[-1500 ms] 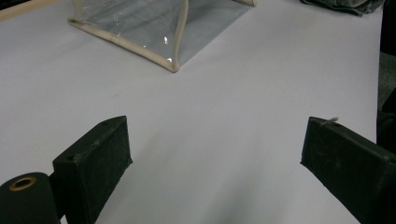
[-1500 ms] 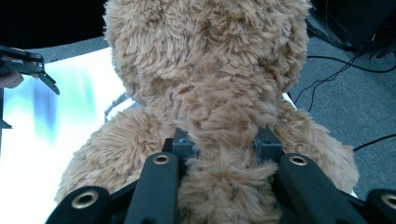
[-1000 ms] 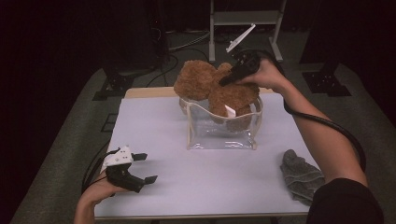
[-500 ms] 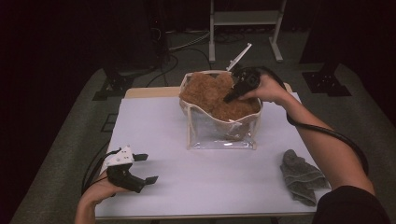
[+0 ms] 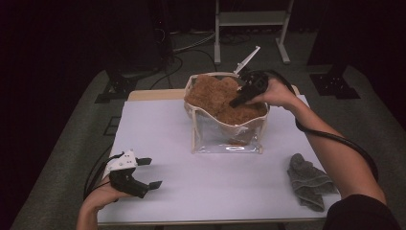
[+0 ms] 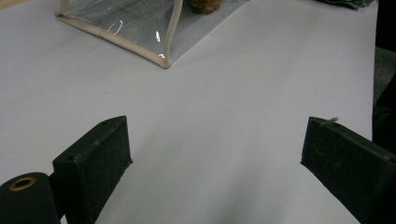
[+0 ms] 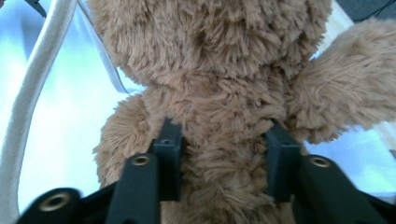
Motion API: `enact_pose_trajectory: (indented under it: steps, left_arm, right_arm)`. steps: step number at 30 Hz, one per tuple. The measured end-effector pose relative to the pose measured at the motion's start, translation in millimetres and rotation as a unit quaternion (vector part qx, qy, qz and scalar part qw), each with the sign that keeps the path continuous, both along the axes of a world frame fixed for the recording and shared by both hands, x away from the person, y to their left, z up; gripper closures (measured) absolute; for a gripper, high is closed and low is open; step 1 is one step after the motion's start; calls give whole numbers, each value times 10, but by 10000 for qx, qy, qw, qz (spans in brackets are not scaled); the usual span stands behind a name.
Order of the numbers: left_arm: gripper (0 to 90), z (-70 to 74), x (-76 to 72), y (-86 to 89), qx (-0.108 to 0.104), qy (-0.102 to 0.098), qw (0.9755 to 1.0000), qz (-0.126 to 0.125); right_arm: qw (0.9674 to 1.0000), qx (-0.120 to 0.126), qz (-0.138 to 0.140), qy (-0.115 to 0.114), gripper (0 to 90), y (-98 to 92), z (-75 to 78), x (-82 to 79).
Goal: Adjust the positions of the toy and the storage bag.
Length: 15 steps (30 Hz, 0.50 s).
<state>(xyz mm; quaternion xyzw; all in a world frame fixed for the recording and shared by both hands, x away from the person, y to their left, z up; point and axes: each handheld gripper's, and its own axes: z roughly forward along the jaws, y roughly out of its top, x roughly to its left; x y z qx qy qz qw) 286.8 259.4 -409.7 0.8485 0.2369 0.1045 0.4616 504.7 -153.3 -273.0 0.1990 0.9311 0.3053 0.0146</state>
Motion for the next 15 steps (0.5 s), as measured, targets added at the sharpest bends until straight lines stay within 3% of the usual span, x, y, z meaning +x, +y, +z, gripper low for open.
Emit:
enact_pose_trajectory:
  steps: [9, 15]
  left_arm:
    - [76, -5, 3, -11, 14, -1, 10000, -14]
    - [76, -6, 2, -10, -8, 4, 10000, 2]
  right_arm:
    - [9993, 261, 38, -260, 483, 44, 107, 13]
    - [9969, 666, 163, -380, 466, 159, 247, 38]
